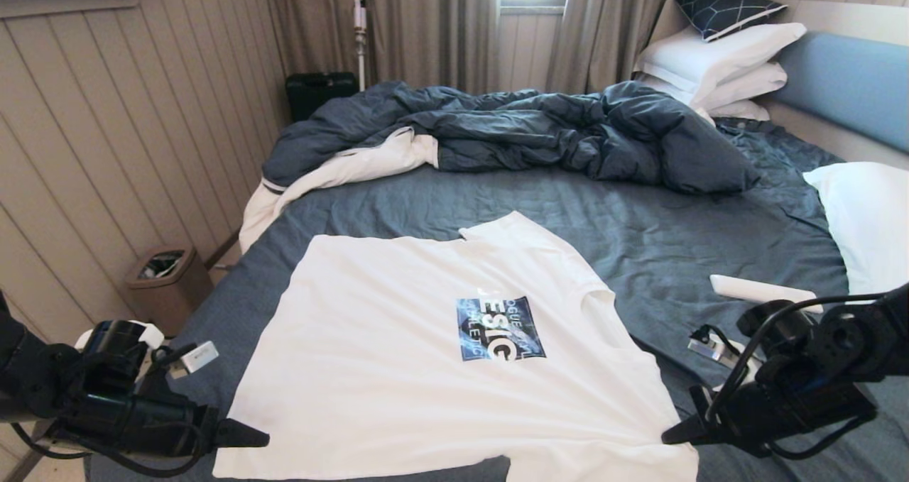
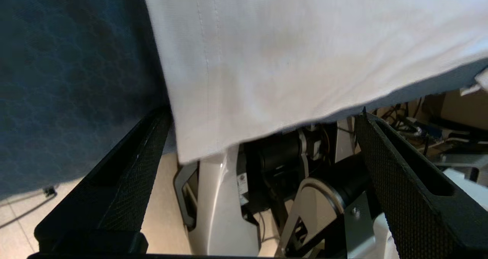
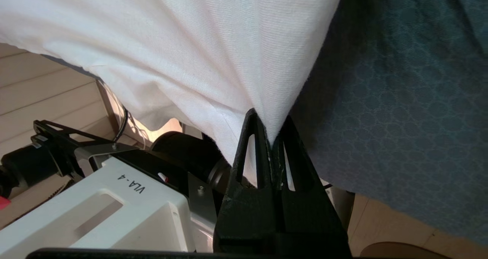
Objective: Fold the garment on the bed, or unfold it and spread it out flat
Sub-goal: Fold the white T-shirt
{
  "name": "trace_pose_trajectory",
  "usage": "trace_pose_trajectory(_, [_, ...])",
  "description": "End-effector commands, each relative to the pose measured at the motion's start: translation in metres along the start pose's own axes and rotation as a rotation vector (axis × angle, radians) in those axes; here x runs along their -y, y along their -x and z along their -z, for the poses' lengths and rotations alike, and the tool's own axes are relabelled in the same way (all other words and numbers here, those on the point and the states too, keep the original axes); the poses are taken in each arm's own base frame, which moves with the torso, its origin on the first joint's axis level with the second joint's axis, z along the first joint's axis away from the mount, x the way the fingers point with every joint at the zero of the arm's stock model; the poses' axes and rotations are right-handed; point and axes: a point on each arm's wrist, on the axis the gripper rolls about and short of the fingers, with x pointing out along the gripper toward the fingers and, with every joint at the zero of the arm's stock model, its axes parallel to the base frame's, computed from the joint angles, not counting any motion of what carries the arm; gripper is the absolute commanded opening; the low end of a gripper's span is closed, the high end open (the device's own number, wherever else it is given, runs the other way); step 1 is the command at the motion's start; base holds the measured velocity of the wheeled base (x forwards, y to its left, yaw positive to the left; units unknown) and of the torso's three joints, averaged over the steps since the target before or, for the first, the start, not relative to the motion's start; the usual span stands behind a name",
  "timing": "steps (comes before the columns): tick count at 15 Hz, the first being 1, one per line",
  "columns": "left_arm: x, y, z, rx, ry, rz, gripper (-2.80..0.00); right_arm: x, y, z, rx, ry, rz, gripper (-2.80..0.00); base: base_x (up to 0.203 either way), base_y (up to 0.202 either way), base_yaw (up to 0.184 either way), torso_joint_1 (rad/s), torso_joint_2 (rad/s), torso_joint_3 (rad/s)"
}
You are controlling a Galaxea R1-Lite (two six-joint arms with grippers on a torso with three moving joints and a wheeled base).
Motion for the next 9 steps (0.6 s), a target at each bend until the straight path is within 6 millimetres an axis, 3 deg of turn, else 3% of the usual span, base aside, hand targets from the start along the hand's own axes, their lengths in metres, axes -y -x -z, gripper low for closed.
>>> trace_pose_trajectory(1, [-0.004,-0.003,-0.01,0.016,-0.001,0.005,0.0,-0.001,-0.001,-0.002,0.0,0.004,-0.006,-2.8,0.0,0.0,0.0,0.0,0.0,0.0])
trace_pose_trajectory(4, [-0.01,-0.008,-0.025,0.035,0.022,0.005,0.0,-0.002,0.0,-0.003,0.005,0.009,-0.009,-2.8,0.0,0.0,0.0,0.0,0.0,0.0])
trace_pose_trajectory(9, [-0.009,-0.011,-0.029,0.037,0.019,0.009,0.0,-0.002,0.0,-0.003,0.007,0.012,-0.011,-2.8,0.0,0.0,0.0,0.0,0.0,0.0])
